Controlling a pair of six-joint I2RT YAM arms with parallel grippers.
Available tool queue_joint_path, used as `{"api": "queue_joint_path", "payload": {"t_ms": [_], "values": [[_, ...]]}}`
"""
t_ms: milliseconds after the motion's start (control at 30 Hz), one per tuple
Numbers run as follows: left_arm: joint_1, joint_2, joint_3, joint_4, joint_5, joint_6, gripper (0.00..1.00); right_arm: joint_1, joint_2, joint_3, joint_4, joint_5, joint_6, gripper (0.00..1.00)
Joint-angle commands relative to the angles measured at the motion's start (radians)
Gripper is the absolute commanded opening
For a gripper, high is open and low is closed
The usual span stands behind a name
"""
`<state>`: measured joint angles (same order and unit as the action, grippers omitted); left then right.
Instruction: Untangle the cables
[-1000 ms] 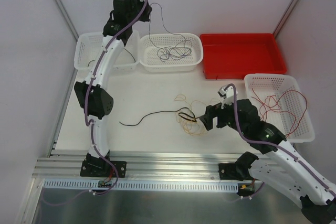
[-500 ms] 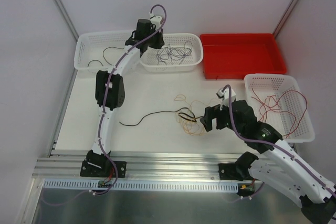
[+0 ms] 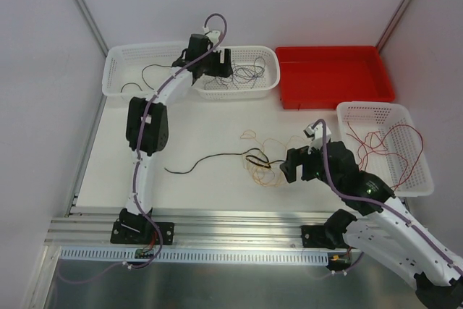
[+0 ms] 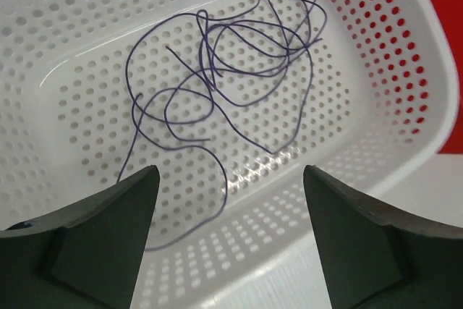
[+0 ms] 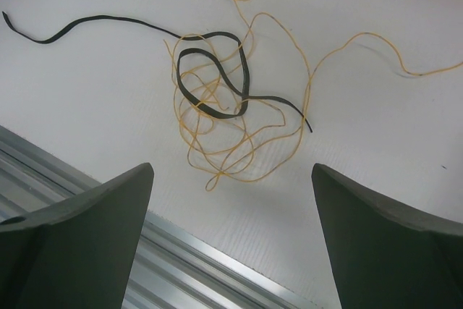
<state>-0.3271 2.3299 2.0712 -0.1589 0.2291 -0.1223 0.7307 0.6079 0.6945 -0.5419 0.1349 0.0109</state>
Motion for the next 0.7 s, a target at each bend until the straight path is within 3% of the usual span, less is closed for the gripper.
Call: {"api": "queue_joint_path", "payload": {"t_ms": [0,133,400,533,667], "values": [[-0.029,-0.276,-0.086,0.047,0.0,-0.028,0.82,0.001,0.001,0.031,-0.029,0.034,0.014,0.96],[-0.104,-0.458,-0.349,0.038,-0.034,-0.02,0.93,0.003,0.029,0.04,-0.03,0.031,0.018,0.96],[-0.178,-0.826,-0.833,-0.043,-0.071,-0.151,0.96,0.001,0.157,0.1,-0.012,-0.058,-0.052,0.93],[-0.178,-0.954,-0.977,-0.137,-0.073,-0.181,0.96,-0.023,0.246,0.115,-0.006,0.014,-0.057,0.91],[-0.176,-1.09,-1.086,-0.223,-0.076,-0.172,0.96,-0.114,0.369,0.137,0.032,-0.052,-0.058,0.84]]}}
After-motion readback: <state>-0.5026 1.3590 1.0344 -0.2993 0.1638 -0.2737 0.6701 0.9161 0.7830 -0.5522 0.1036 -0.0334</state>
